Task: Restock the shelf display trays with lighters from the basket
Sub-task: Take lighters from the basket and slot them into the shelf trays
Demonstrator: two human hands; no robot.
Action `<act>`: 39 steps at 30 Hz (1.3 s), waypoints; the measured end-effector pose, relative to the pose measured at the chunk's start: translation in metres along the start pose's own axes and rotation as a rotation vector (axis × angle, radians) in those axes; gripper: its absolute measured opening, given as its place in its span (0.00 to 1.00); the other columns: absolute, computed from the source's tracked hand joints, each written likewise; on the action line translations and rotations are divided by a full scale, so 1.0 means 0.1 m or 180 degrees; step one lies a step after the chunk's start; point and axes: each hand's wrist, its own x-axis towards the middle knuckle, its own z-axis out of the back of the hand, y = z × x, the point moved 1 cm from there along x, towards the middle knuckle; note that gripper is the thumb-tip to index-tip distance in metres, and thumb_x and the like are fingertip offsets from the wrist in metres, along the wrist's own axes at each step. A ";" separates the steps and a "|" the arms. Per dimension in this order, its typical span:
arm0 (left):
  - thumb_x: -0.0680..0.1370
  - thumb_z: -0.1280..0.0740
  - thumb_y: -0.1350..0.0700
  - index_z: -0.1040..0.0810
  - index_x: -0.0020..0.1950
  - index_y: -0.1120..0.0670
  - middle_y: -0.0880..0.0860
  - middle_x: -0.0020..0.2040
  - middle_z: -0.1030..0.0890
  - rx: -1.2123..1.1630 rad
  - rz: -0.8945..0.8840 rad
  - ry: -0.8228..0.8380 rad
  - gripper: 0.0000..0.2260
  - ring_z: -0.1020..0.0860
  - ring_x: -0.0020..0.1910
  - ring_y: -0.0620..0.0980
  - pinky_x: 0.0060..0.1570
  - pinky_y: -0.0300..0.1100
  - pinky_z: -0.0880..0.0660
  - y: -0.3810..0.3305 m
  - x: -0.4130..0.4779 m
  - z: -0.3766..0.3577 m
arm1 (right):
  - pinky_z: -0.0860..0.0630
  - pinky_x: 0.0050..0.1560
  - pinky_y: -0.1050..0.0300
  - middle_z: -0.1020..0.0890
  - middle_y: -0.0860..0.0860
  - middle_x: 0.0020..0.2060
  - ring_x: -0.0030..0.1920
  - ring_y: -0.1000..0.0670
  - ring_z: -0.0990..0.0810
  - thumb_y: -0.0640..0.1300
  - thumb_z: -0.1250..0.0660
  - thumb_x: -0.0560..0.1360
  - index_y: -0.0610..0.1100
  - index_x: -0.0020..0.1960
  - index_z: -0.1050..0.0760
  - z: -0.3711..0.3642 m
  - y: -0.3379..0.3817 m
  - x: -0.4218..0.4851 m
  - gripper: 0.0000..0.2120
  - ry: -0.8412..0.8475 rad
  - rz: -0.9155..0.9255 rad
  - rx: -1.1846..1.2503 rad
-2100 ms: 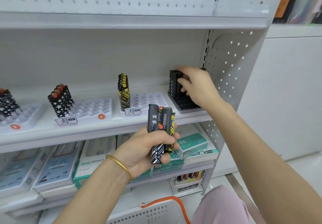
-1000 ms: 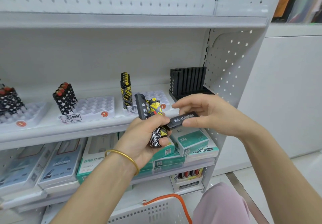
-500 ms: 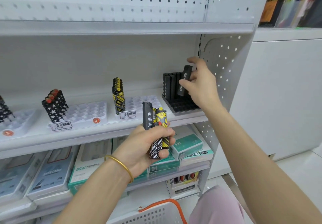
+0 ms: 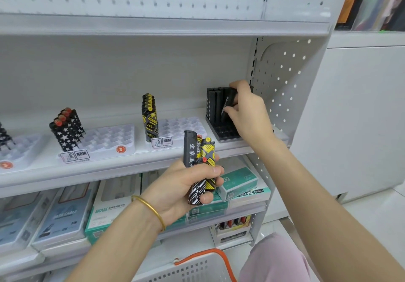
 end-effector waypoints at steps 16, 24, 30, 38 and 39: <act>0.64 0.35 0.68 0.23 0.51 0.61 0.57 0.37 0.21 -0.0120 -0.0123 0.0201 0.17 0.22 0.34 0.49 0.18 0.35 0.36 0.00 -0.02 0.08 | 0.31 0.39 0.53 0.22 0.42 0.52 0.51 0.38 0.24 0.33 0.45 0.76 0.48 0.70 0.37 -0.03 0.04 0.04 0.24 0.0308 0.0073 -0.1105; 0.63 0.35 0.68 0.24 0.50 0.62 0.57 0.37 0.21 -0.0023 -0.0412 -0.0104 0.17 0.23 0.34 0.49 0.20 0.35 0.37 -0.06 -0.11 0.12 | 0.25 0.35 0.56 0.19 0.49 0.36 0.36 0.52 0.23 0.47 0.33 0.74 0.46 0.48 0.21 0.27 0.49 -0.31 0.06 0.0852 -0.0093 0.1460; 0.72 0.37 0.74 0.24 0.47 0.62 0.58 0.37 0.21 0.0007 -0.0459 -0.0304 0.10 0.22 0.37 0.51 0.20 0.35 0.37 -0.10 -0.26 0.23 | 0.31 0.28 0.66 0.20 0.49 0.35 0.34 0.56 0.24 0.40 0.26 0.69 0.43 0.44 0.23 0.26 0.67 -0.44 0.07 0.1867 -0.0117 0.1924; 0.73 0.39 0.71 0.25 0.53 0.62 0.58 0.37 0.18 -0.0100 -0.0308 -0.0450 0.11 0.20 0.35 0.50 0.18 0.34 0.37 -0.18 -0.41 0.47 | 0.24 0.29 0.62 0.22 0.47 0.40 0.36 0.52 0.21 0.35 0.33 0.74 0.42 0.50 0.27 -0.02 0.70 0.08 0.06 0.0915 -0.0562 0.2447; 0.73 0.39 0.71 0.26 0.53 0.62 0.59 0.37 0.18 -0.0123 -0.0289 -0.0444 0.11 0.20 0.34 0.50 0.18 0.34 0.37 -0.19 -0.42 0.48 | 0.23 0.32 0.60 0.23 0.48 0.40 0.38 0.51 0.22 0.35 0.34 0.74 0.42 0.51 0.27 -0.10 0.74 0.15 0.07 0.0904 -0.0485 0.2290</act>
